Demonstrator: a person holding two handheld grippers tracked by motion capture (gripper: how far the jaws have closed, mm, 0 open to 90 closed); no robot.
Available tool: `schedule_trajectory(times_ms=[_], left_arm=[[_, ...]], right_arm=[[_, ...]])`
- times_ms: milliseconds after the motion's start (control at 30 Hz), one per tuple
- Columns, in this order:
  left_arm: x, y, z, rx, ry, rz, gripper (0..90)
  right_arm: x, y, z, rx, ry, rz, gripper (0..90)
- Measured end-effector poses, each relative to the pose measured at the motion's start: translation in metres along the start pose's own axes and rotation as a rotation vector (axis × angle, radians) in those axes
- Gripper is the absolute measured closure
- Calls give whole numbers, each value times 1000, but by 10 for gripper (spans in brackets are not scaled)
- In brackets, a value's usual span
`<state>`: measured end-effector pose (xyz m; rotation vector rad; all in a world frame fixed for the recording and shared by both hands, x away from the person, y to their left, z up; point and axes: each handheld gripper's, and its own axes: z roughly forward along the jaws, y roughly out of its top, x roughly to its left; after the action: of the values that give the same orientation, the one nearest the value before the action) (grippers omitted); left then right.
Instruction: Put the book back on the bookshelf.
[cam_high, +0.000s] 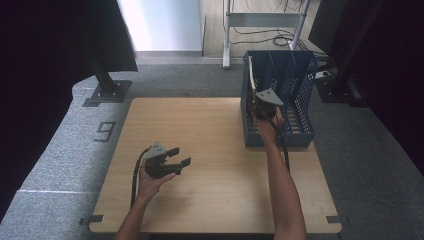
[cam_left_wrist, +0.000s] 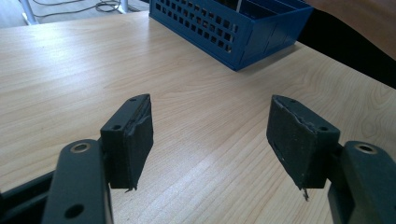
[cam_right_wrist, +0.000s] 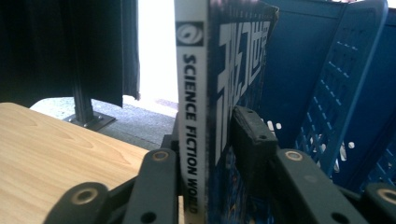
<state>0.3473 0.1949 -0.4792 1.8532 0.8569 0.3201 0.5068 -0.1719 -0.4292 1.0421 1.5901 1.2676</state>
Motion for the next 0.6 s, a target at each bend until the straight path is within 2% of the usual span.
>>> schedule_trajectory(times_ms=[267,600], left_arm=[[-1,0,2,7,-3,3,319],[-2,-1,2,9,-3,5,318]], right_arm=[[-2,-3,-7,4,20,31,554],[-4,2,-15,-18,29,55,492]])
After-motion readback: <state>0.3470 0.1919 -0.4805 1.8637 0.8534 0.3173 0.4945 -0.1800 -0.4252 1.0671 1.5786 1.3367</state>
